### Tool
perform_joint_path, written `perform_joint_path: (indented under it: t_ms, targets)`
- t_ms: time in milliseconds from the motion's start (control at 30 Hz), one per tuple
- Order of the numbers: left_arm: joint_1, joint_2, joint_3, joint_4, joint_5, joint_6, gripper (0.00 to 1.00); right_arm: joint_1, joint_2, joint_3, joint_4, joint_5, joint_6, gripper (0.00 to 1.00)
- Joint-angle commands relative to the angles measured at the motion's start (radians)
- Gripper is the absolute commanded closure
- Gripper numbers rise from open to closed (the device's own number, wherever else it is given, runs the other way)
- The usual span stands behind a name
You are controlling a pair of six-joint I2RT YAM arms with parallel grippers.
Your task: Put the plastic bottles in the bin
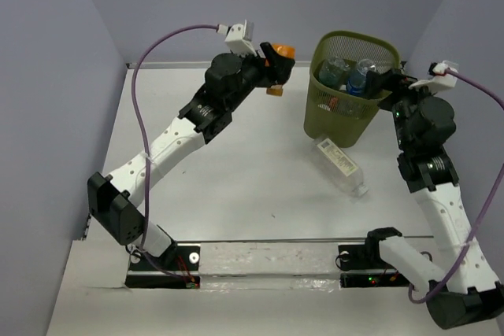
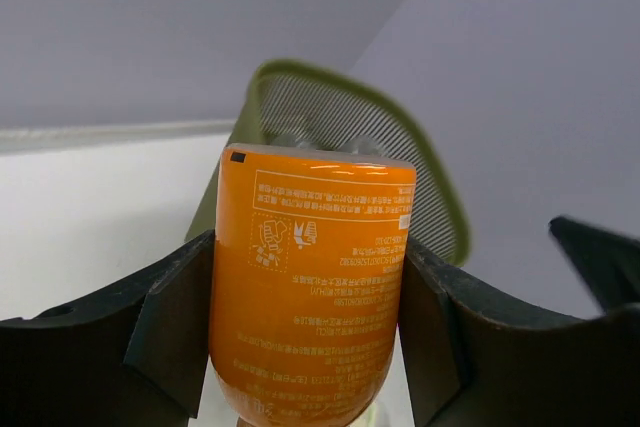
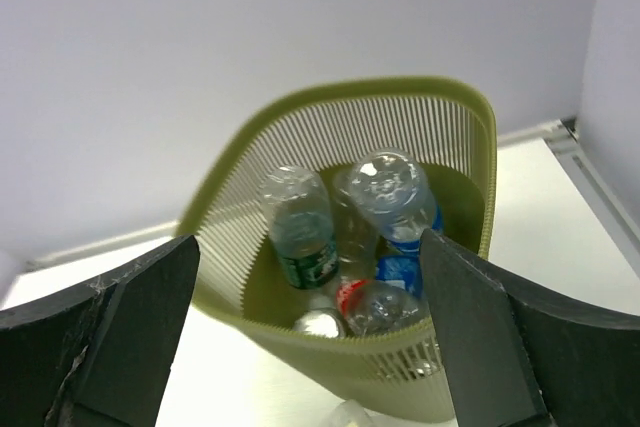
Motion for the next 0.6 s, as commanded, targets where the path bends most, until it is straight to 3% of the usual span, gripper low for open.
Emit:
perform_joint_path:
  t_ms: [0,100,333,567]
  targets:
    - [-0.057,0.100,0.255,0.001,0.019,0.079,0.52,-0.003,-0.159,-0.089,0.016,-0.105,0.068,0.05]
    - [-0.079,0.249,0.538,-0.045,0.054,0.099,0.52,-0.003,-0.266,-0.179,0.014,-0.139,0.112,0.06]
    - [-0.134,0.568,0.916,-0.067,0.119,0.111,0.52,-0.003,-0.388,-0.225,-0.039,-0.166,0.126,0.07]
    - [-0.160,0.755,1.019,0.094,0.076,0.098,0.51,-0.003,-0.455,-0.257,-0.061,-0.306,0.149,0.08]
